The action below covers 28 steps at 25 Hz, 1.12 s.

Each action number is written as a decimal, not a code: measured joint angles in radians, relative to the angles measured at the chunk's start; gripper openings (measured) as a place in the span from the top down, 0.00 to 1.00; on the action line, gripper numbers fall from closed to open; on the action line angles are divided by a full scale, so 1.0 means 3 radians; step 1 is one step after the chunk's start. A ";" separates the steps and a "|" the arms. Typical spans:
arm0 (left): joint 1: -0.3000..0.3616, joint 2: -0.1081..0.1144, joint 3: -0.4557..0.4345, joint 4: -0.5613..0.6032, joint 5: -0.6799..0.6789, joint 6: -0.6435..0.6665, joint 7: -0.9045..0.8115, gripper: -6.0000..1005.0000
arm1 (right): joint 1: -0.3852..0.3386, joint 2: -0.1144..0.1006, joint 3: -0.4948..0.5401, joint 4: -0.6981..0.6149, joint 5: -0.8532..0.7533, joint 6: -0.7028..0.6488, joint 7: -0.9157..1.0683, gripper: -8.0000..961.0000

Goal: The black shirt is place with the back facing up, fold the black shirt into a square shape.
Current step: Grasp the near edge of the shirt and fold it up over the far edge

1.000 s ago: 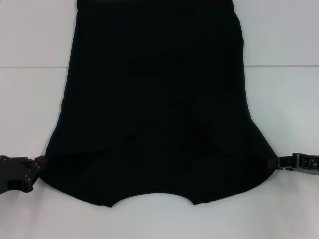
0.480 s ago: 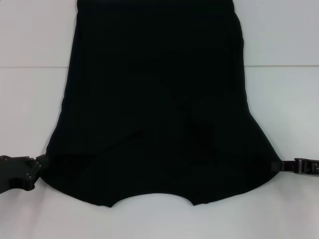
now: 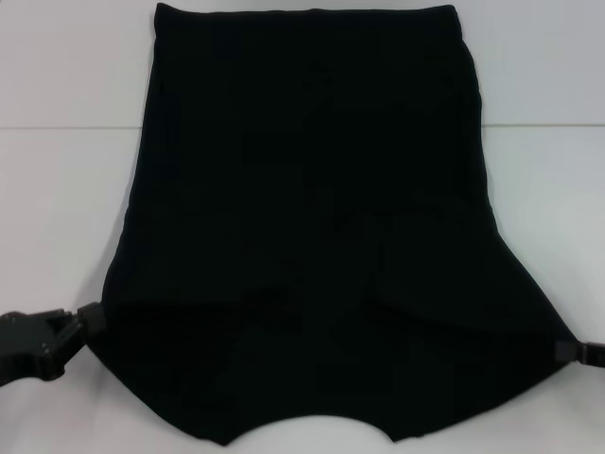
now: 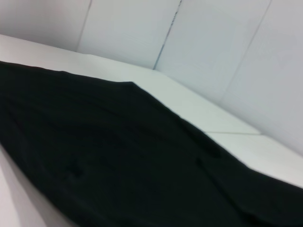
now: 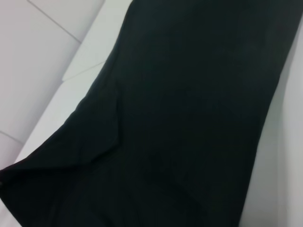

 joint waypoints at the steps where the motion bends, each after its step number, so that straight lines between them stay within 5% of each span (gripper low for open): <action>1: 0.0027 0.0000 -0.0015 0.0004 0.0001 0.0079 -0.0040 0.99 | -0.0038 -0.0014 0.0025 -0.0001 0.0000 -0.0054 -0.0037 0.96; 19: 0.0437 -0.0036 -0.0092 0.0184 0.0400 0.0997 -0.0121 0.99 | -0.0600 -0.0080 0.0423 -0.0217 -0.0489 -0.1042 -0.0667 0.96; 28: 0.0218 0.0006 -0.0191 0.0117 0.0400 0.0960 -0.0205 0.98 | -0.0383 -0.0085 0.0655 -0.0222 -0.0582 -0.1027 -0.0722 0.96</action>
